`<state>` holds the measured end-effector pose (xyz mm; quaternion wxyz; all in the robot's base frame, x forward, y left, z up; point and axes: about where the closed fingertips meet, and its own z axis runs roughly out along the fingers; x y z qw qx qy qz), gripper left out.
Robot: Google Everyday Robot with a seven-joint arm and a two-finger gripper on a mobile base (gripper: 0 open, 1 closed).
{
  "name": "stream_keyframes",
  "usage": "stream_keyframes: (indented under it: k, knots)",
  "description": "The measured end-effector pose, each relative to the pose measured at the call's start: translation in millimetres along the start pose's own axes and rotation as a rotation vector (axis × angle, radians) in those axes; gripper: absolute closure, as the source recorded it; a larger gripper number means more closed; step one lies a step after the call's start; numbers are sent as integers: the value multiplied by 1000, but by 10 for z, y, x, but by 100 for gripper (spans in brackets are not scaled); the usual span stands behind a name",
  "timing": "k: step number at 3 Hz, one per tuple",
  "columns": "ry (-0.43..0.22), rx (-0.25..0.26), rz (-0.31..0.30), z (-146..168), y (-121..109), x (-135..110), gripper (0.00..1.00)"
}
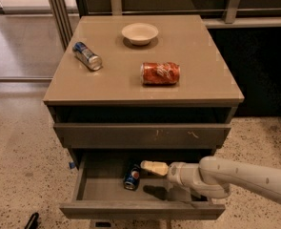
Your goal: Place pepsi can into middle drawer
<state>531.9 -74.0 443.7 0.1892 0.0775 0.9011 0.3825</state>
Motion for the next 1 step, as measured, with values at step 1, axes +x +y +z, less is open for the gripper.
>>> stream_keyframes:
  k: [1]
  knots:
    - [0, 0, 0, 0, 0, 0, 0]
